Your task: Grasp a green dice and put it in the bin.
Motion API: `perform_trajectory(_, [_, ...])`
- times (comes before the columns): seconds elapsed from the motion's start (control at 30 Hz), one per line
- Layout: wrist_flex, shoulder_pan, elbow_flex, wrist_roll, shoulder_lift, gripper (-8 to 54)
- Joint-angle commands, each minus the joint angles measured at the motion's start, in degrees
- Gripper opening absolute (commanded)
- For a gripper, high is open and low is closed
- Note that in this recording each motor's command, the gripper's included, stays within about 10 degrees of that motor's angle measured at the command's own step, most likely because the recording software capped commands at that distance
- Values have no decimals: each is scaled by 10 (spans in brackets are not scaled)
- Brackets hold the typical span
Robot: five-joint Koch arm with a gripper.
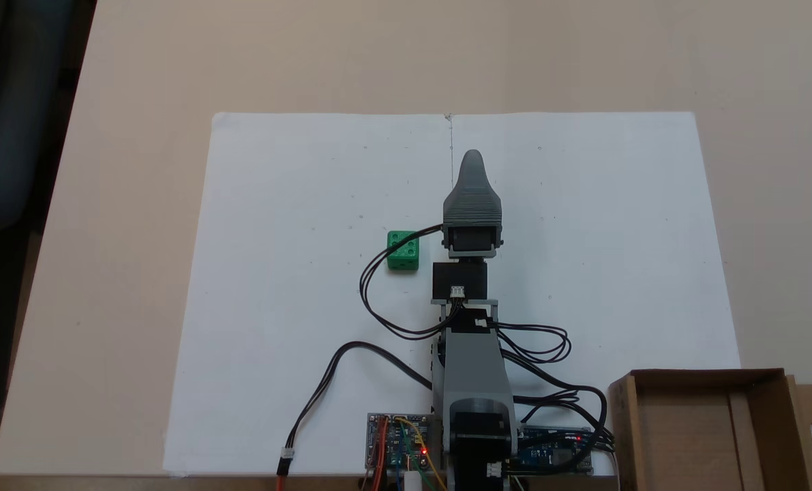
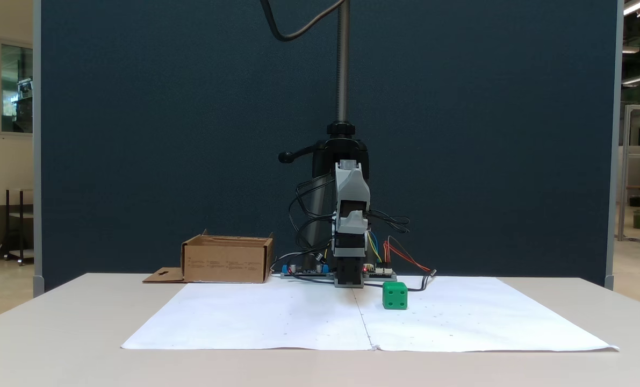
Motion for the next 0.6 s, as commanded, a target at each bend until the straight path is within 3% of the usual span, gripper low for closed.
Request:
perform_trajectory(0.0, [-5,7,37,-41,63,448])
perform_trajectory(0.57, [14,-16,25,-43,63,420])
